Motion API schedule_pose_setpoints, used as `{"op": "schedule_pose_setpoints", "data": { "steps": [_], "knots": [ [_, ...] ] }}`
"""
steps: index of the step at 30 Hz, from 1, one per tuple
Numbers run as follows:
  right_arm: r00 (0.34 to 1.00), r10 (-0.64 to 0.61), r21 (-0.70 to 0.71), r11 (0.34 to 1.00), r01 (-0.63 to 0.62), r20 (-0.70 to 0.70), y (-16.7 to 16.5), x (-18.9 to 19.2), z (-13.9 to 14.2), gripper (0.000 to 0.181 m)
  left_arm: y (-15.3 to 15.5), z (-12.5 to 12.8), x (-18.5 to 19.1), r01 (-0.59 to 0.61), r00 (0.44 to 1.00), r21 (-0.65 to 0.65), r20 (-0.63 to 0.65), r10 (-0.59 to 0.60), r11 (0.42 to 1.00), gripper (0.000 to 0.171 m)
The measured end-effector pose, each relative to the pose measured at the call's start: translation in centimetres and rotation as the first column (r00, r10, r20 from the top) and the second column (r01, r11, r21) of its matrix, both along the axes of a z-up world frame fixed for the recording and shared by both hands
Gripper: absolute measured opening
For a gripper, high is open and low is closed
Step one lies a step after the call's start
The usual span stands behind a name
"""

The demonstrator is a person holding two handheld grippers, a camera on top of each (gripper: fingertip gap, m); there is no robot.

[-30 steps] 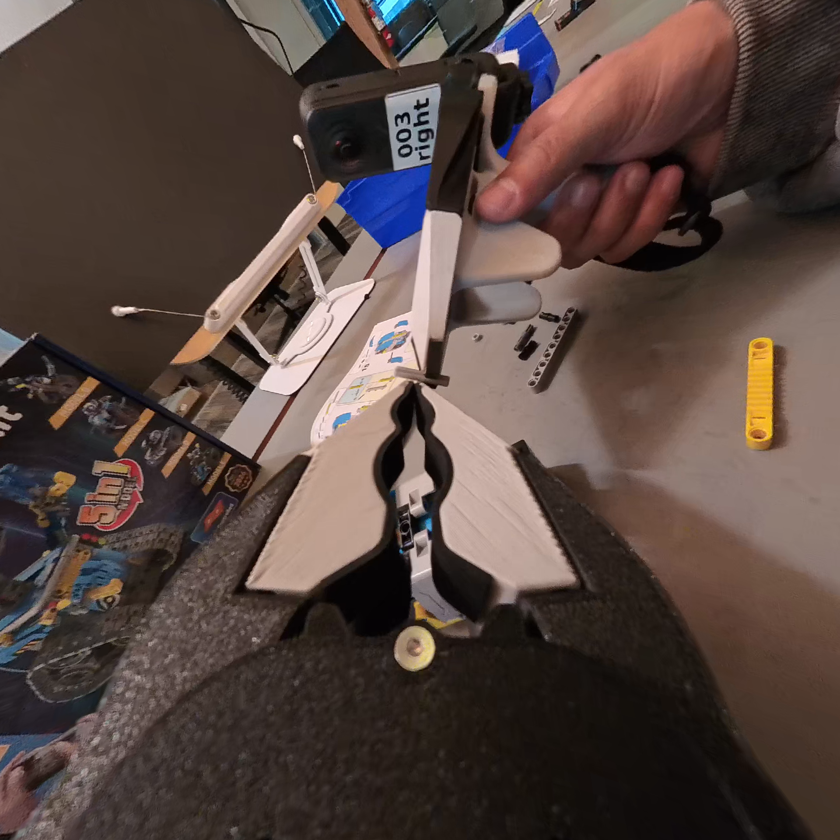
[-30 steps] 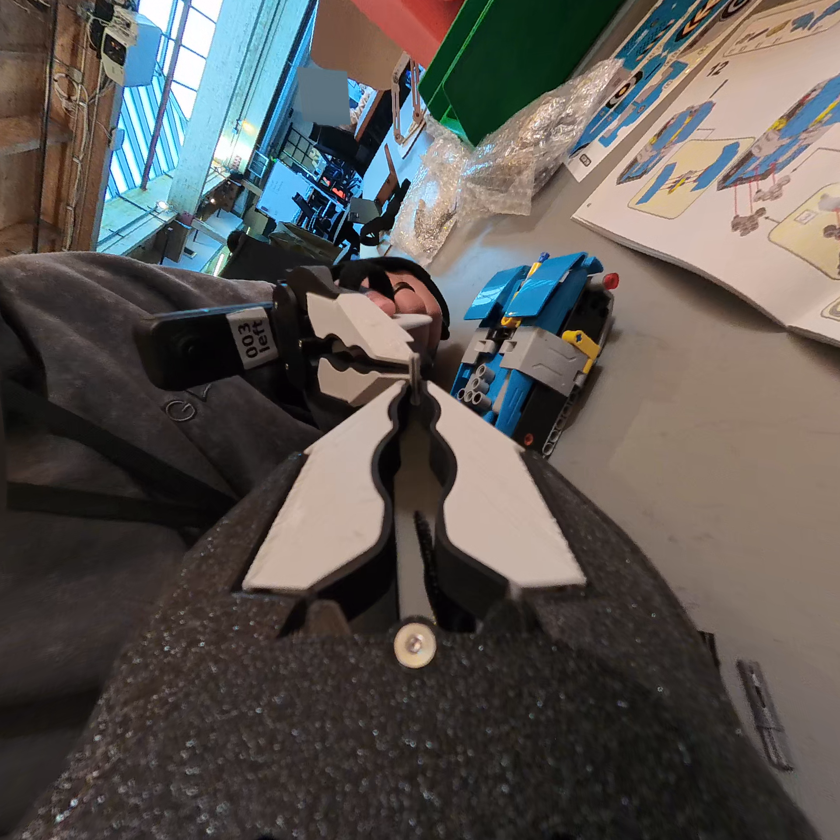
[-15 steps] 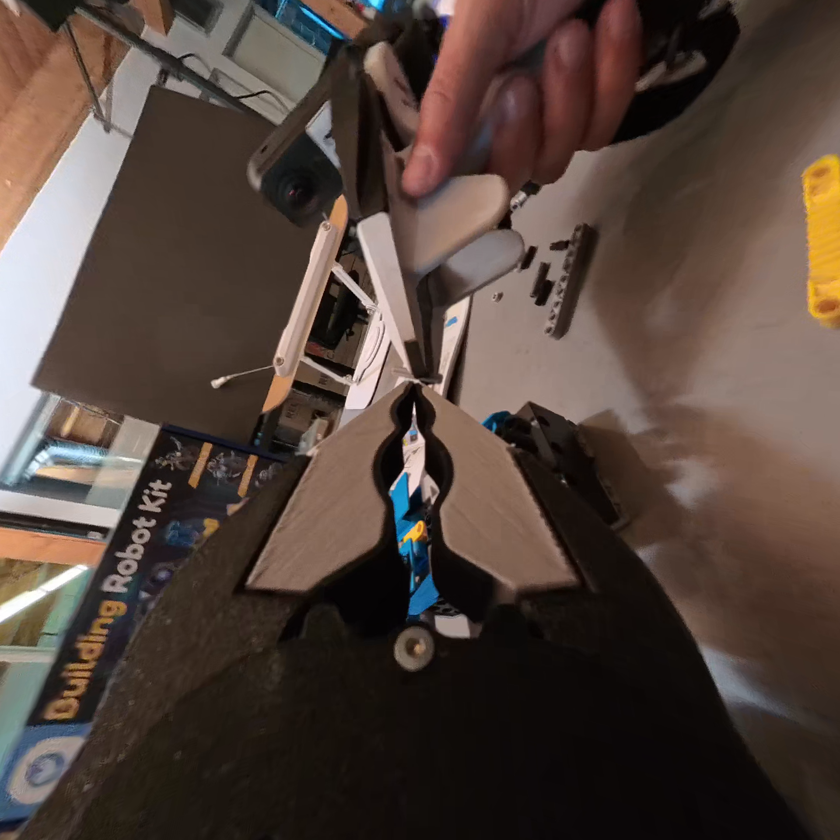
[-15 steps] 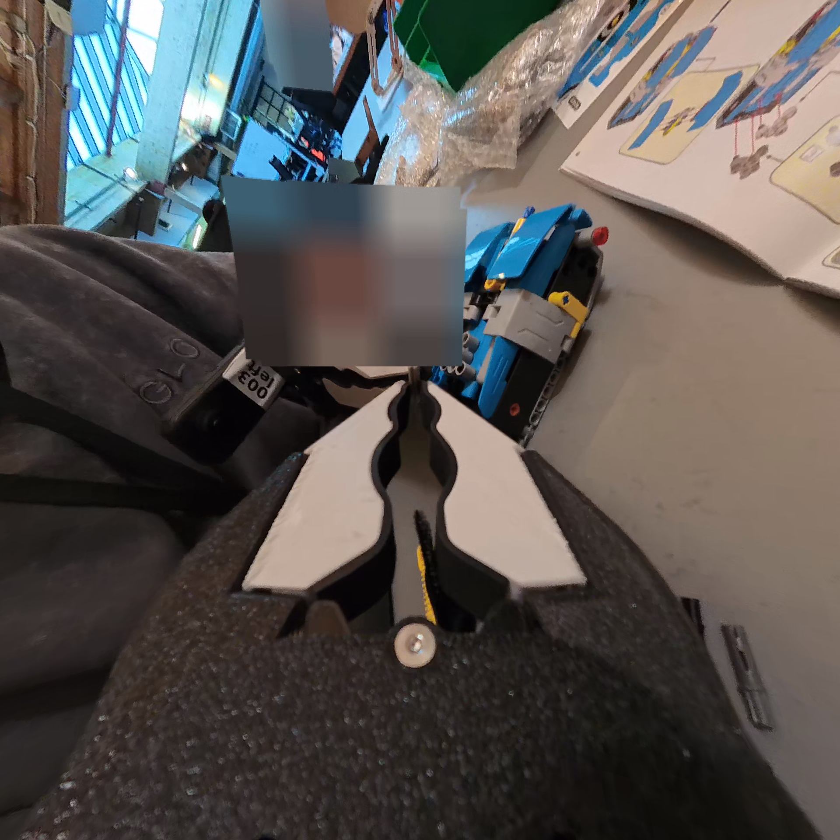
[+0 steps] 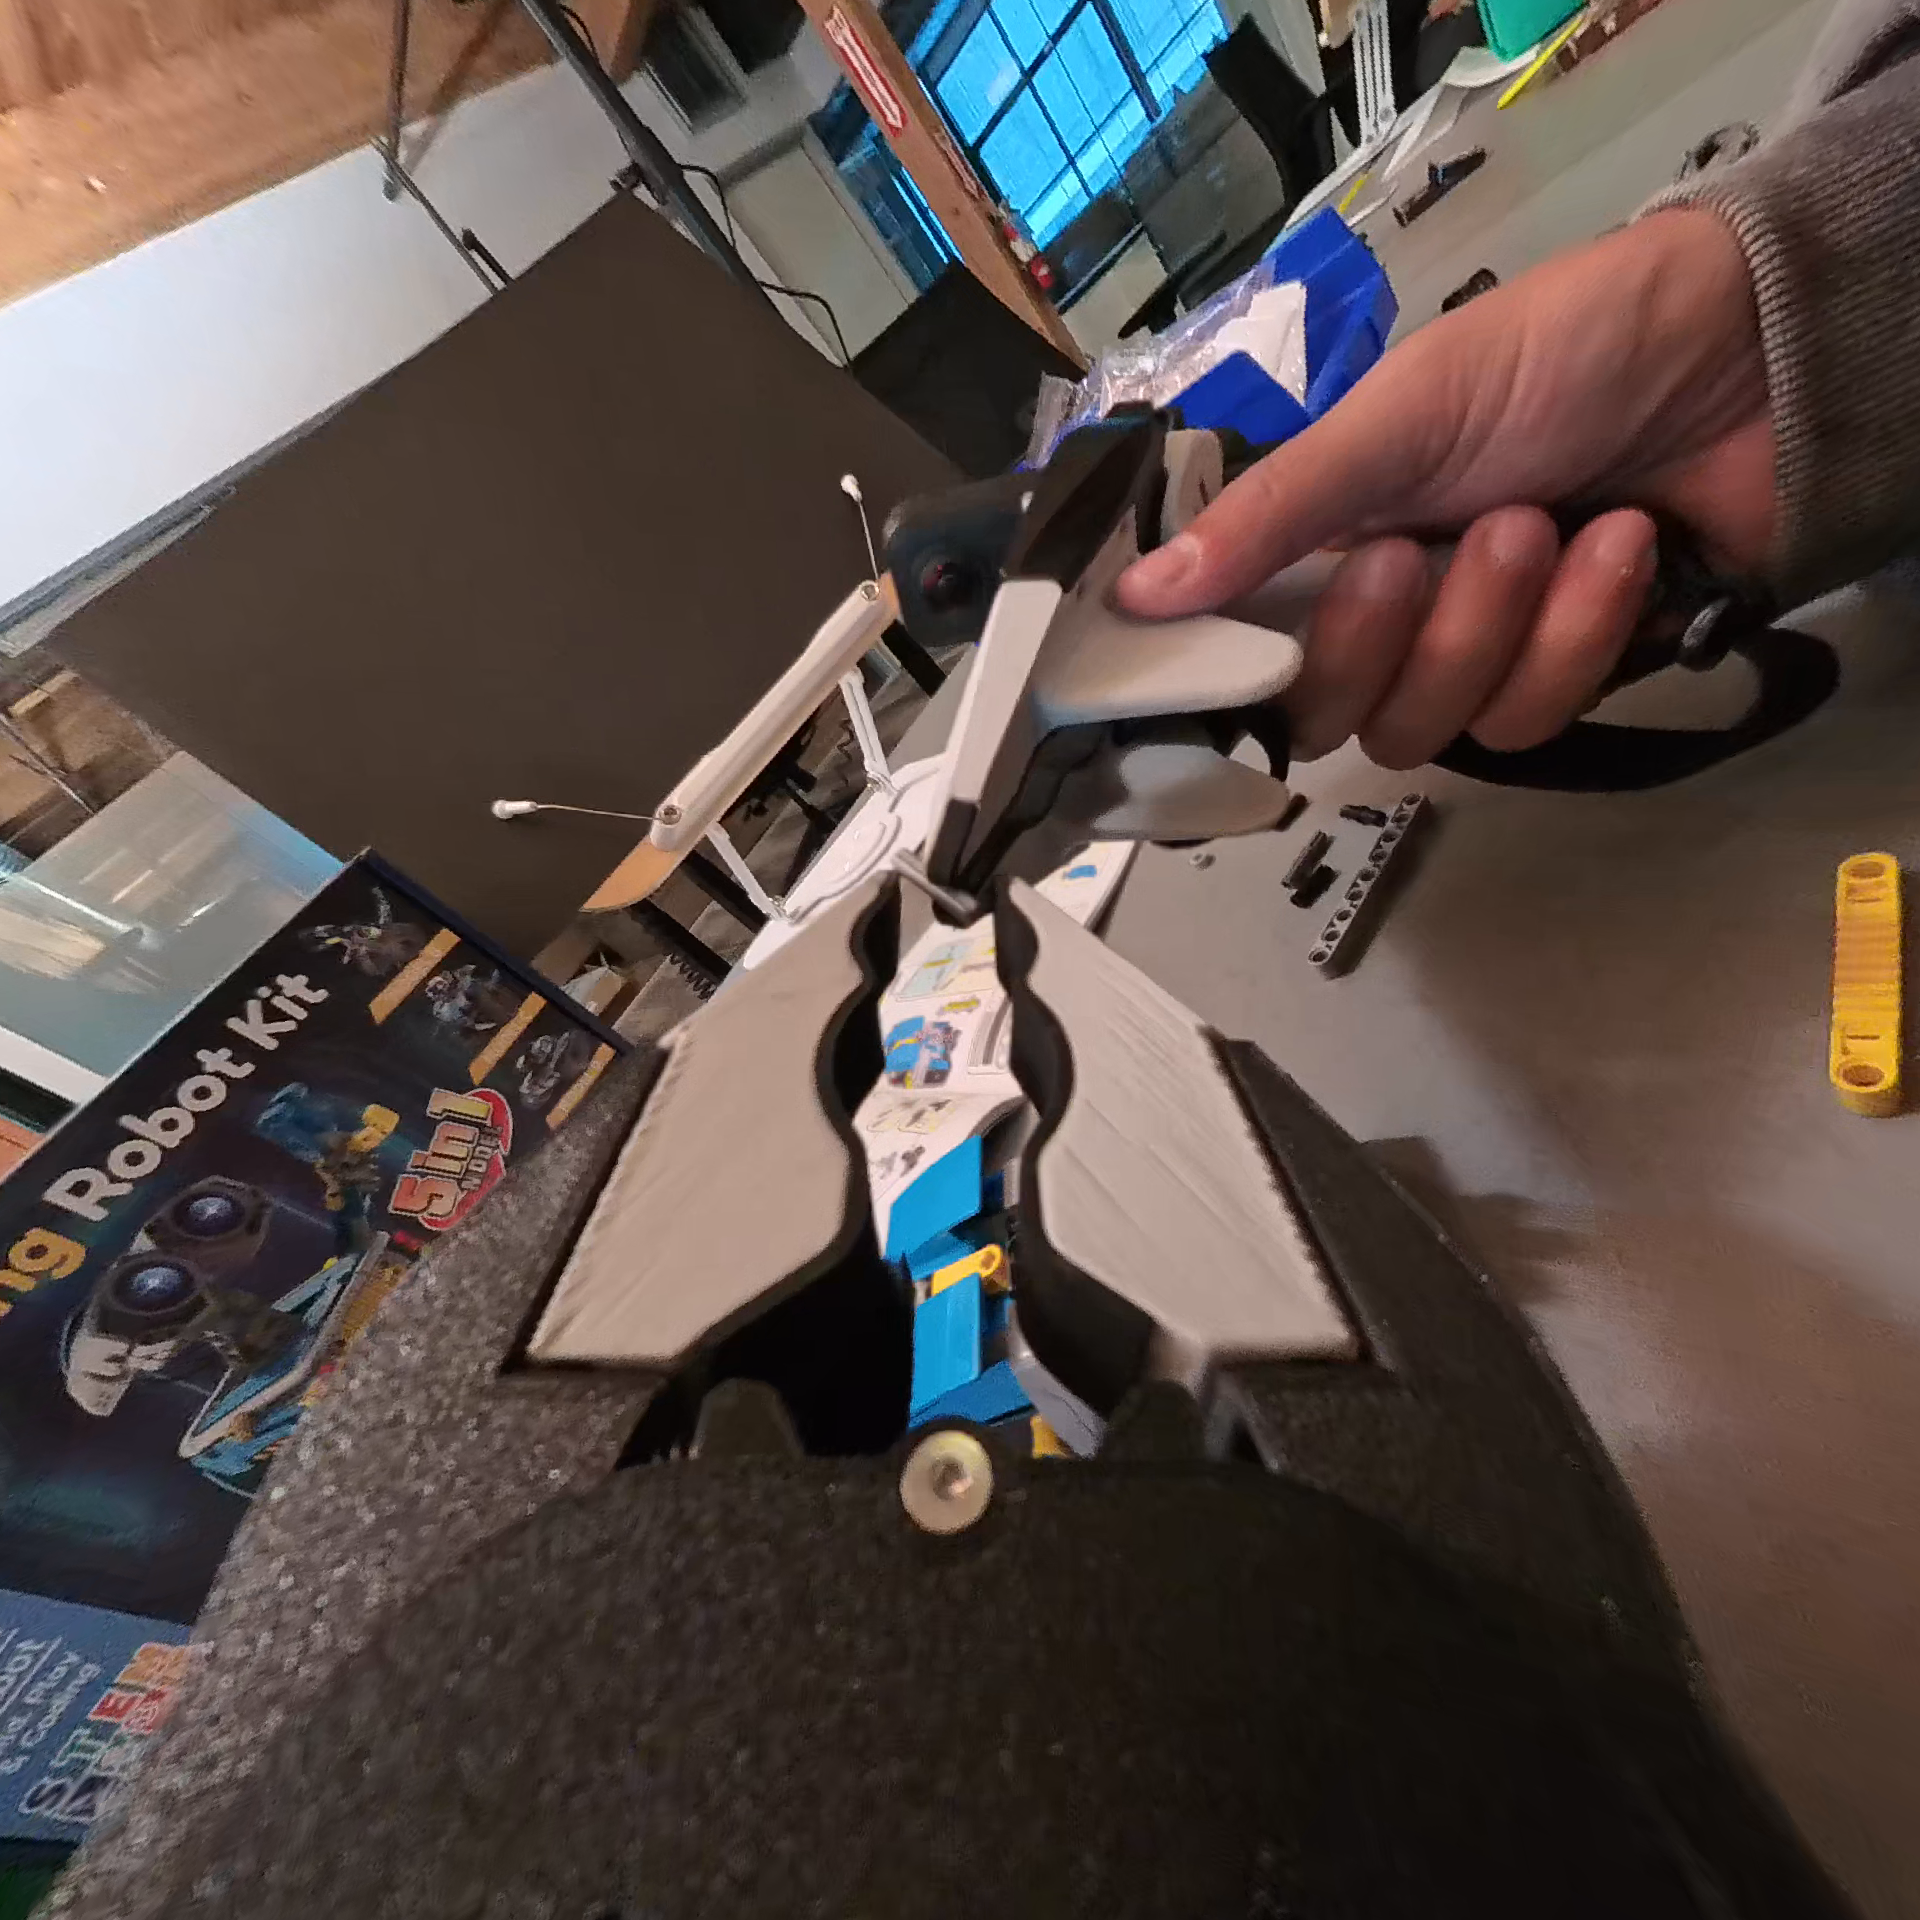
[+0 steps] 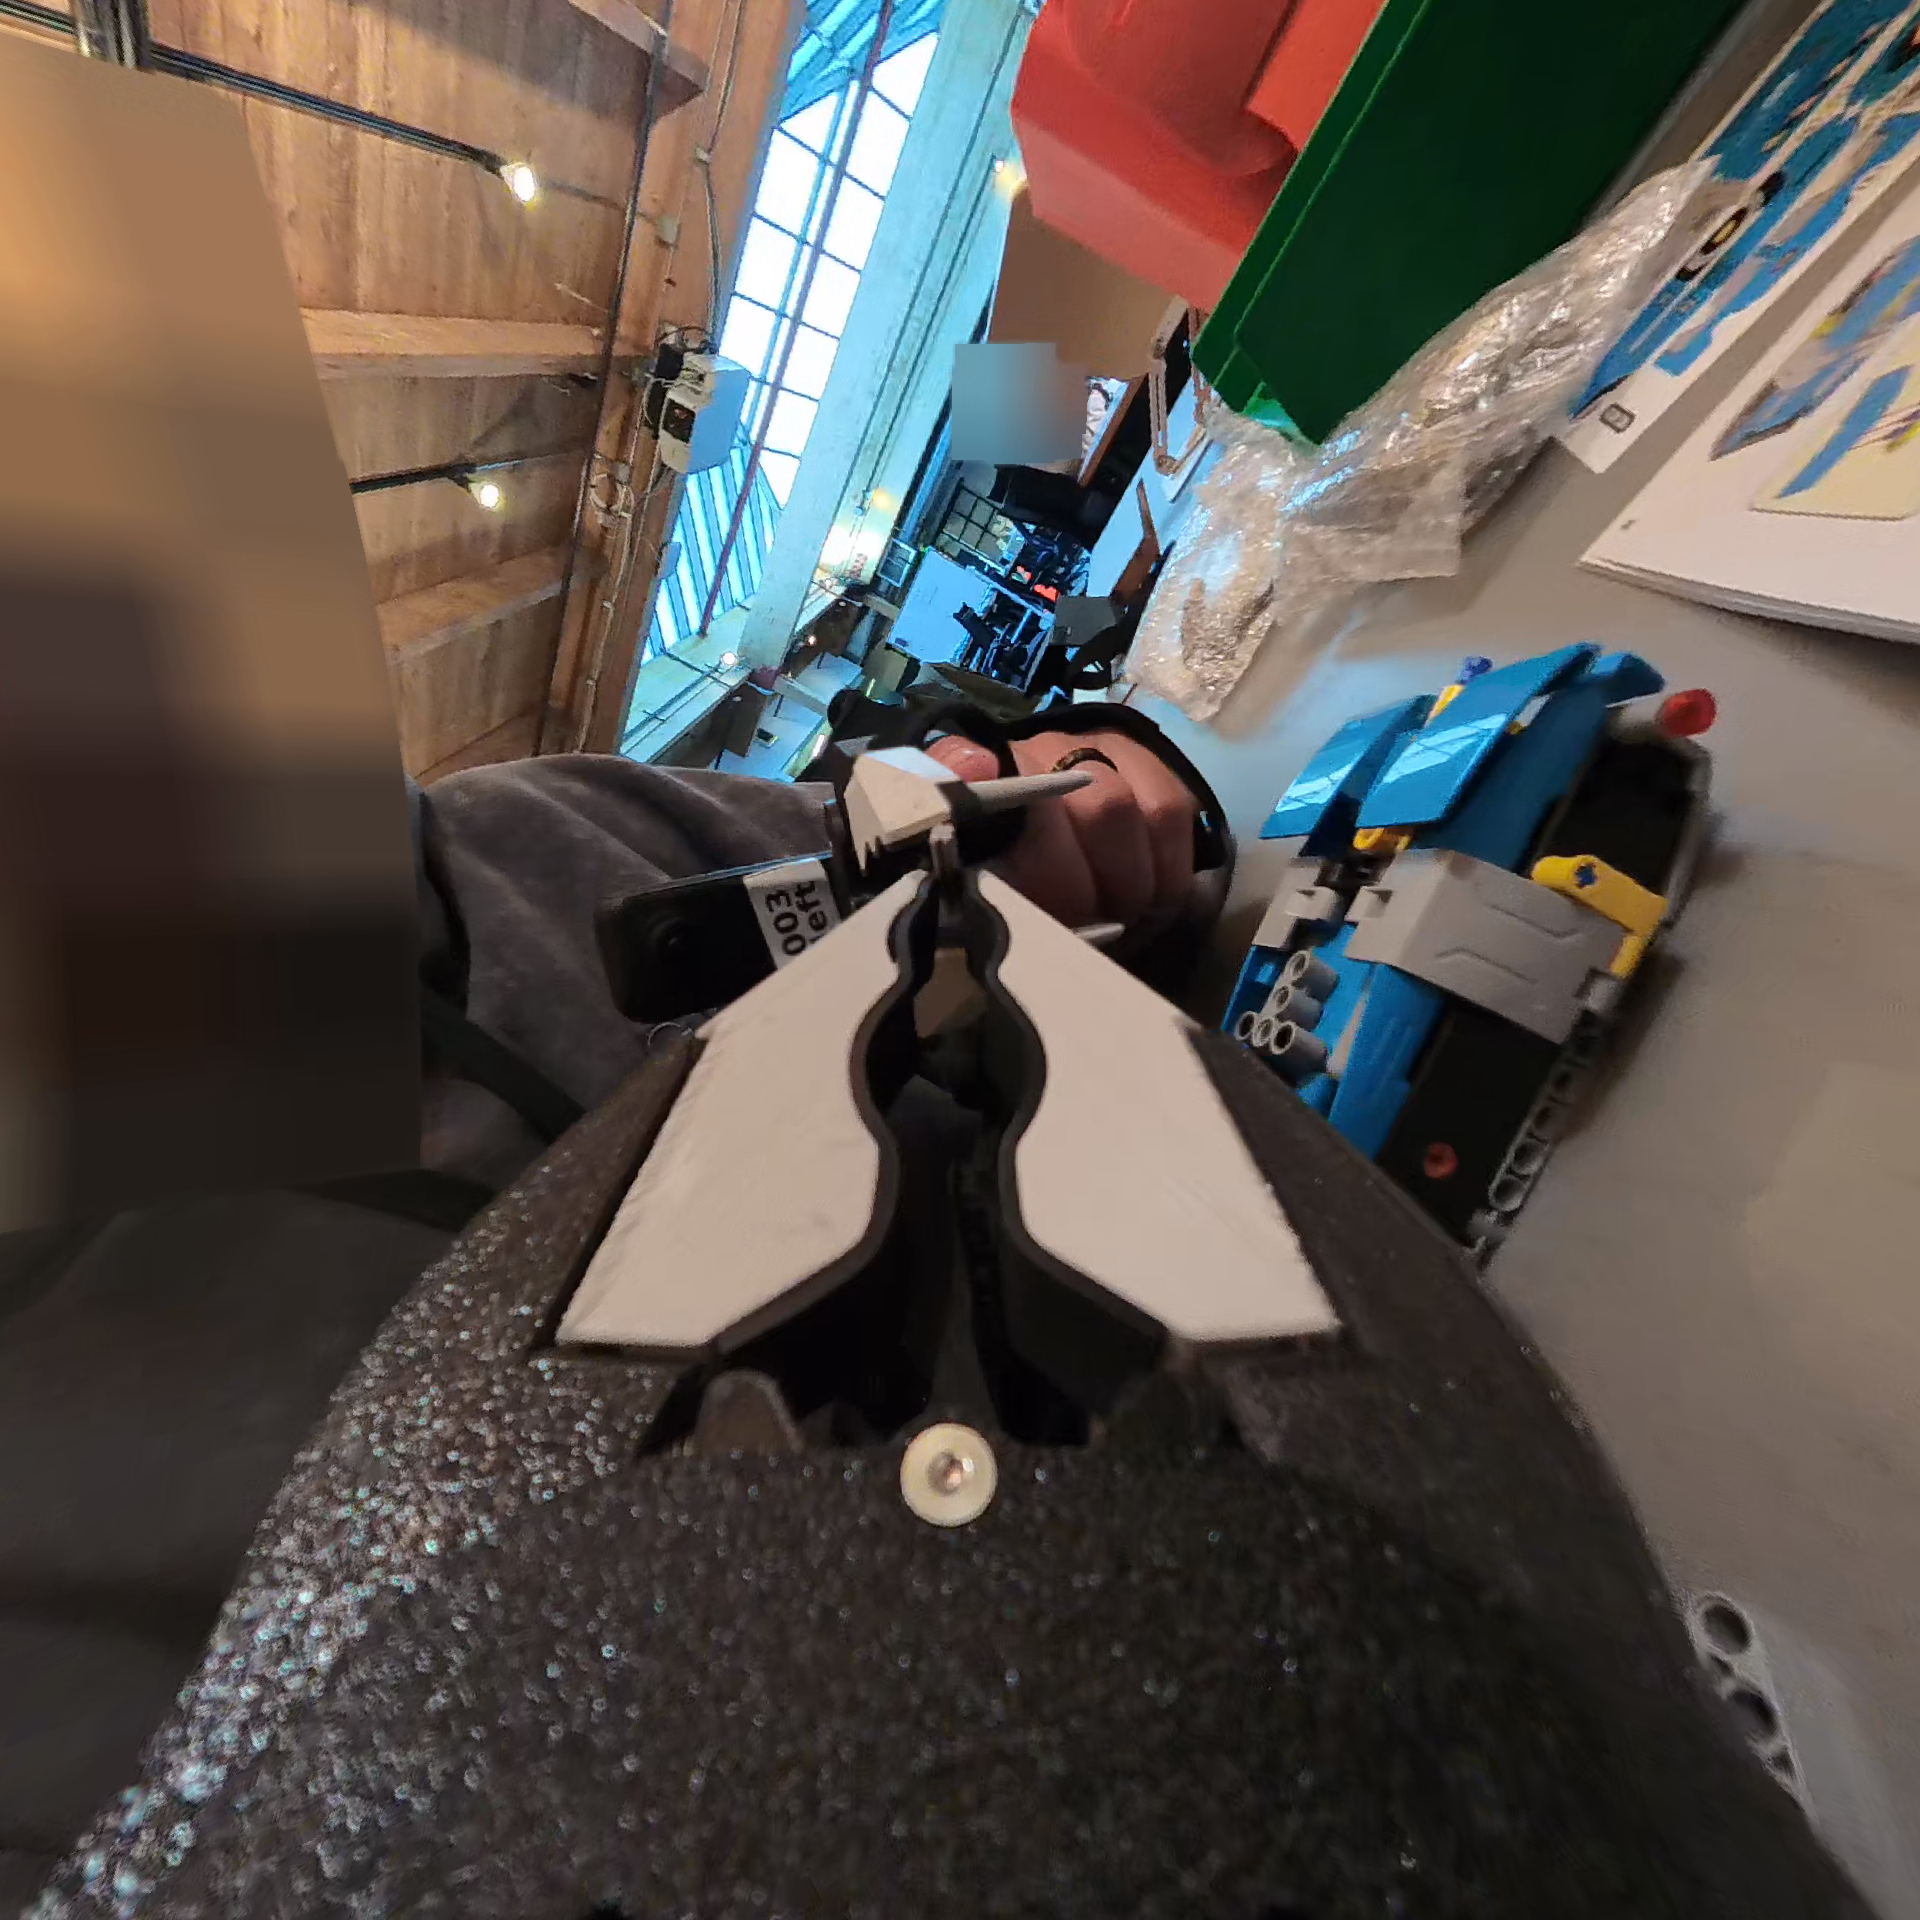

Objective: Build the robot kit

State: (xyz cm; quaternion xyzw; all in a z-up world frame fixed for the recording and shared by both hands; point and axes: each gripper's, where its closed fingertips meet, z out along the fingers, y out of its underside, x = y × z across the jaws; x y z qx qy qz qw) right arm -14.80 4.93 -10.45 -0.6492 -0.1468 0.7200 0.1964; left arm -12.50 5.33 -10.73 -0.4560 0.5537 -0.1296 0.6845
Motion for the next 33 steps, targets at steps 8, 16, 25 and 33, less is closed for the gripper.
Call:
{"op": "schedule_pose_setpoints", "data": {
  "steps": [8, 16, 25, 33],
  "knots": [
    [0.999, -0.001, -0.006, 1.000, 0.001, -0.033, 0.0, 0.5, 0.3, 0.004, -0.5, 0.5, -0.1, 0.020, 1.000, 0.023, 0.010, -0.020, 1.000, 0.008],
    [1.000, -0.001, 0.034, 0.999, 0.002, -0.023, -0.3, 0.8, 0.8, 0.013, -0.6, 0.6, 0.0, 0.028, 1.000, 0.025, 0.011, -0.028, 0.999, 0.005],
    [0.999, -0.043, 0.051, 0.998, 0.044, -0.025, 0.1, 2.2, 1.0, 0.010, -0.6, 0.7, -0.1, 0.023, 1.000, 0.047, 0.011, -0.024, 0.999, 0.004],
    [1.000, -0.026, 0.045, 0.999, 0.026, -0.001, -0.1, 1.8, 0.6, 0.003, -1.1, 0.7, 0.0, 0.054, 0.998, 0.041, 0.015, -0.055, 0.998, 0.004]
  ]
}}
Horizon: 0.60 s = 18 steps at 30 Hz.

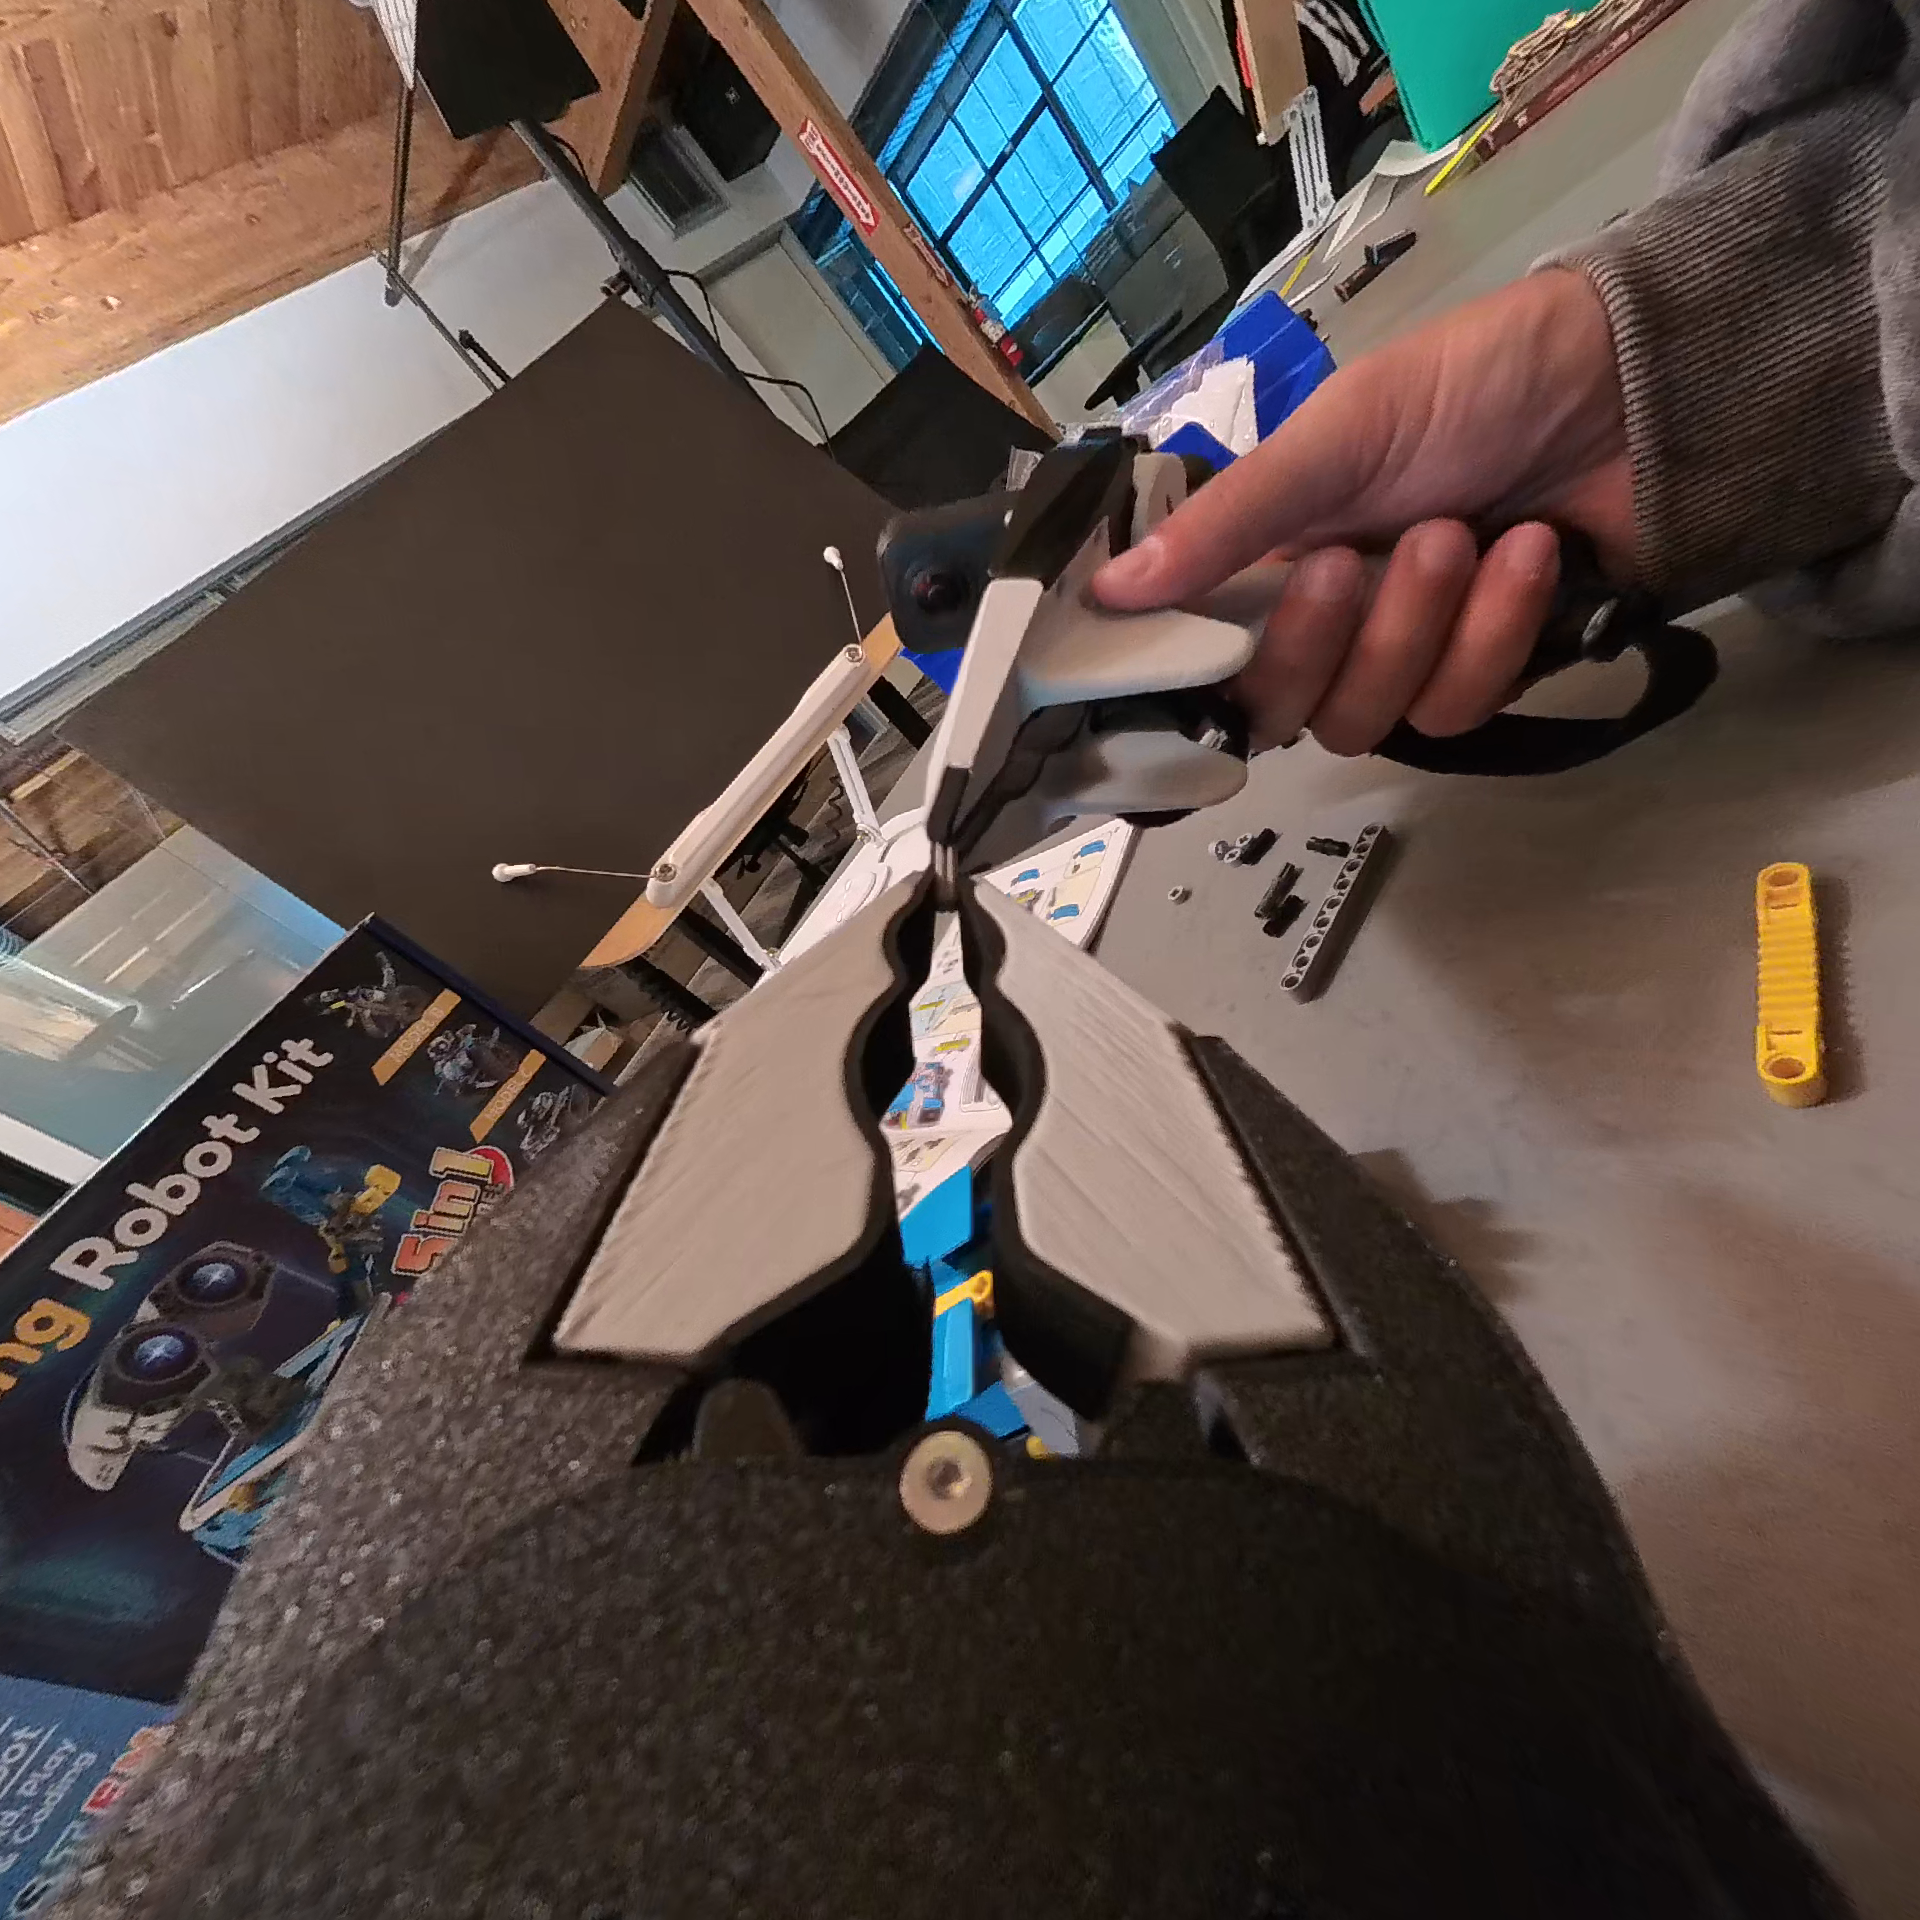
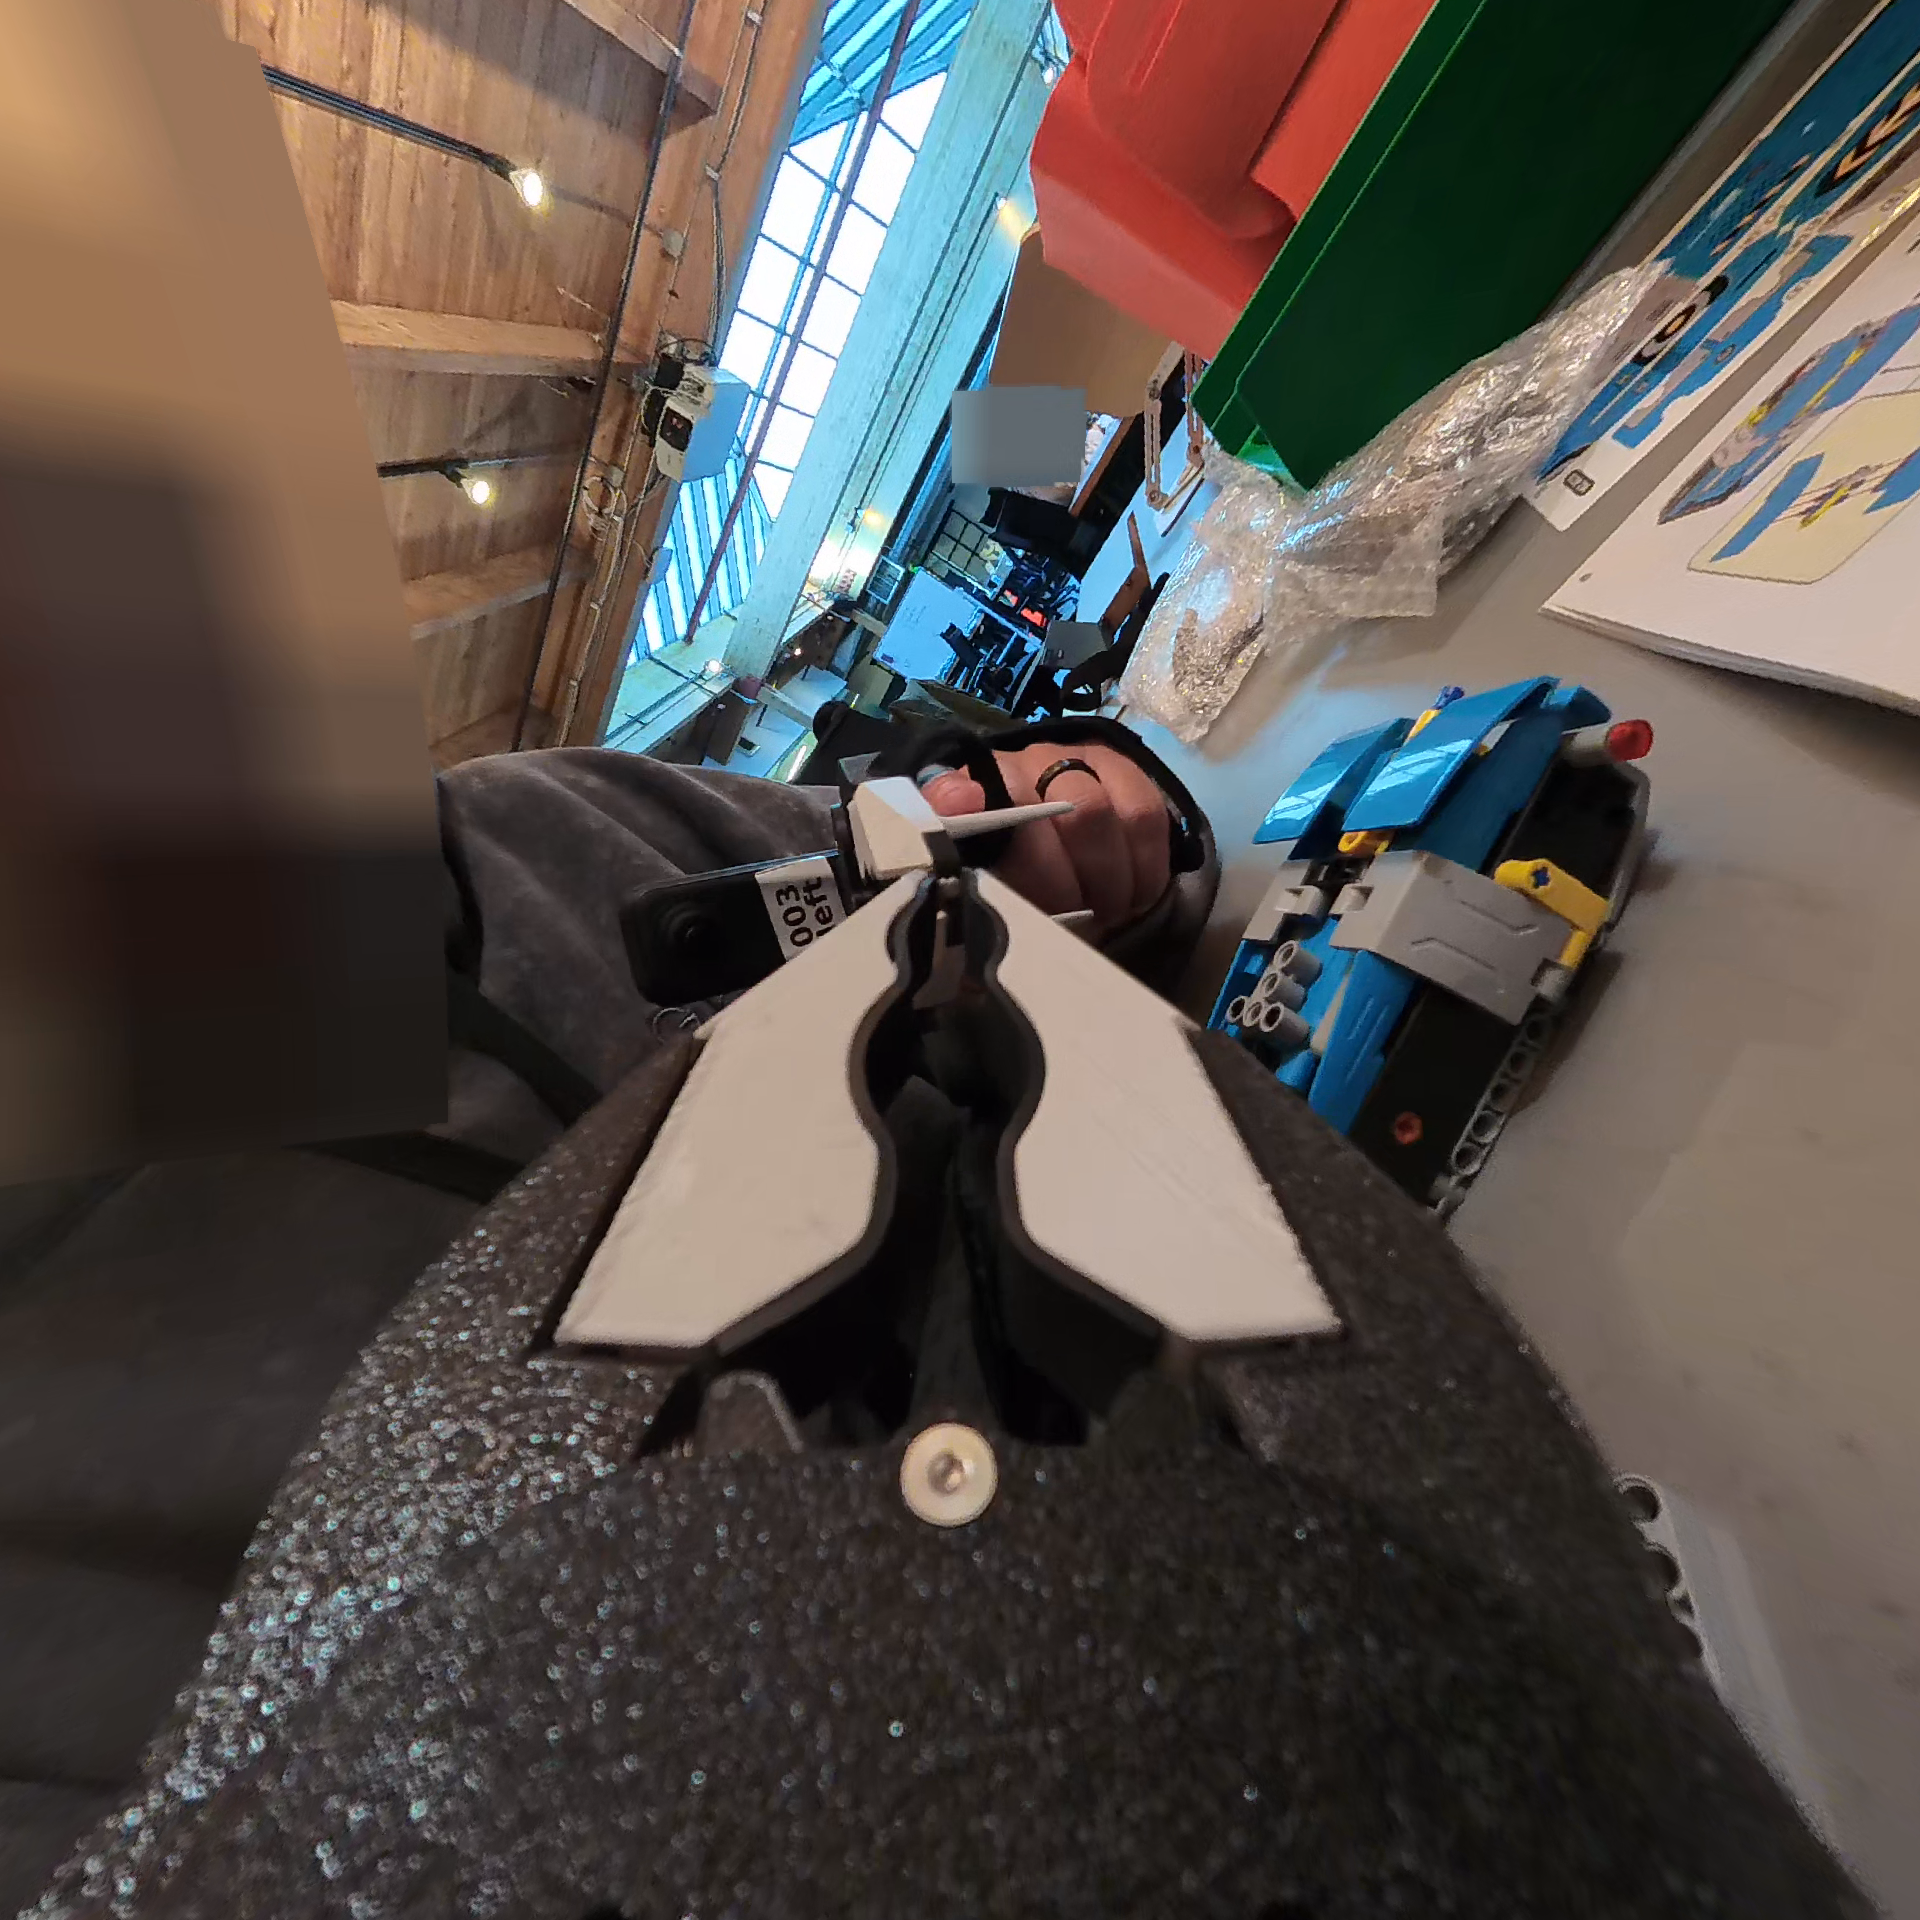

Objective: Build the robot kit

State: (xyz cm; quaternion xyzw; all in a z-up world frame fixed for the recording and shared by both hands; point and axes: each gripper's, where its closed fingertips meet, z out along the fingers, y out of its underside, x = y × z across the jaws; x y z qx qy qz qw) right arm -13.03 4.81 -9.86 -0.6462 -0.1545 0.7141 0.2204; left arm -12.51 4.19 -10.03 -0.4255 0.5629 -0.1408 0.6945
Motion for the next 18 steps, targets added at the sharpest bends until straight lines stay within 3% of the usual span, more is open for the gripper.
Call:
{"op": "schedule_pose_setpoints", "data": {
  "steps": [12, 18],
  "knots": [
    [0.998, 0.066, -0.041, 0.997, -0.067, -0.022, -0.7, -0.7, -0.1, 0.003, -0.5, 0.0, -0.1, 0.026, 1.000, -0.001, 0.003, -0.026, 1.000, 0.004],
    [0.994, 0.105, -0.044, 0.993, -0.107, -0.037, -1.3, -1.0, 0.1, 0.003, -1.2, 0.3, -0.4, 0.111, 0.993, -0.043, 0.054, -0.109, 0.993, 0.004]
  ]
}}
